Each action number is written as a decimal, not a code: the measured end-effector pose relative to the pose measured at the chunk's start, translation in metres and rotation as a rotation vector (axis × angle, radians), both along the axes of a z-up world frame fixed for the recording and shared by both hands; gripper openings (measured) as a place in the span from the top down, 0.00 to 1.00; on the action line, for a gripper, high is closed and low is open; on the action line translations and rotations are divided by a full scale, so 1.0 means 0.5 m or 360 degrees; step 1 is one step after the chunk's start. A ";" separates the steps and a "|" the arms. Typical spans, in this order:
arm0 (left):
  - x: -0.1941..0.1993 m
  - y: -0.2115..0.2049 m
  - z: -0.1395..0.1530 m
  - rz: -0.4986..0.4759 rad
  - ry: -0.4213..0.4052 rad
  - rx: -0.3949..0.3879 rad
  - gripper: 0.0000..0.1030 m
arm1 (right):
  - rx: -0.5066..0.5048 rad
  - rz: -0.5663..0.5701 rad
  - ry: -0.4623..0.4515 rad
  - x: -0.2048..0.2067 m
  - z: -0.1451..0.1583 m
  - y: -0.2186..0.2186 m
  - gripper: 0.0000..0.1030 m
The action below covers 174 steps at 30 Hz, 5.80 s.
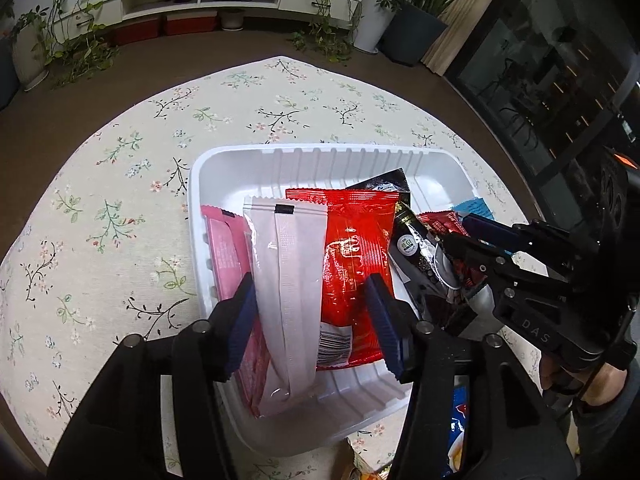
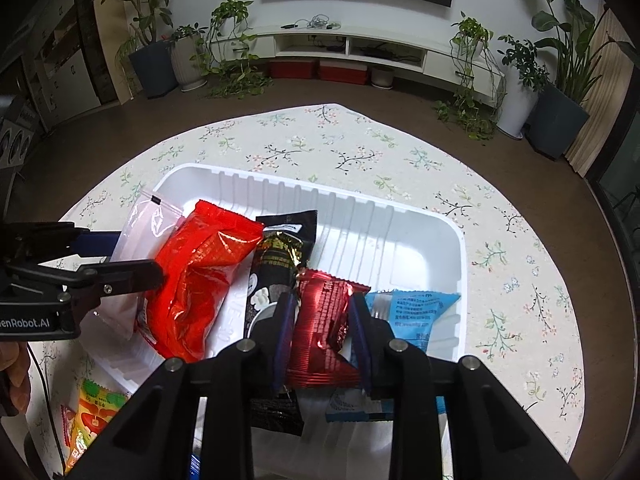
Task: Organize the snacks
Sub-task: 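Carry both packets into the white tray and open both grippers, then withdraw both grippers from the tray toward the remaining snacks, then grasp the yellow chip bag with the left gripper, then grasp the white-green bag with the right gripper while the left gripper holds the yellow bag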
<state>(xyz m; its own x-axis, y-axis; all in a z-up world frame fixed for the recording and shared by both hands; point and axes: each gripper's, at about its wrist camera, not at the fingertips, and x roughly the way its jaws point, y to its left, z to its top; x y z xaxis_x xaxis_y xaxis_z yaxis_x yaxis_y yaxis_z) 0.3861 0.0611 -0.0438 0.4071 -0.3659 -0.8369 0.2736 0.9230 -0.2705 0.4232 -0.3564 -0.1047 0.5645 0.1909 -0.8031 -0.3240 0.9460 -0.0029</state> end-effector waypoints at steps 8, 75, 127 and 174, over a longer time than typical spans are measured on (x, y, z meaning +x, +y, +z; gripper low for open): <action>-0.020 0.003 0.011 0.0018 -0.0025 -0.0016 0.41 | 0.0008 -0.0019 -0.0032 -0.008 0.010 -0.006 0.66; -0.391 -0.059 -0.001 0.0068 -0.0061 0.0290 0.41 | 0.0758 -0.0127 -0.0044 -0.613 -0.045 -0.171 0.08; -0.358 -0.041 -0.022 -0.0067 -0.0014 0.0075 0.85 | 0.0710 -0.0132 -0.0103 -0.586 -0.024 -0.191 0.18; -0.539 0.030 -0.007 0.0014 -0.0059 -0.0215 0.85 | 0.0108 0.0118 0.0205 -0.330 -0.073 -0.108 0.86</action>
<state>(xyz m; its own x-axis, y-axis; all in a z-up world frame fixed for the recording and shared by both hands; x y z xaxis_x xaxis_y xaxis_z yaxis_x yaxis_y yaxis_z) 0.1164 0.0762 -0.0471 0.4405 -0.4706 -0.7646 0.2775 0.8813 -0.3826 0.2583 -0.4106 -0.1411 0.4401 0.2848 -0.8516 -0.3867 0.9160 0.1065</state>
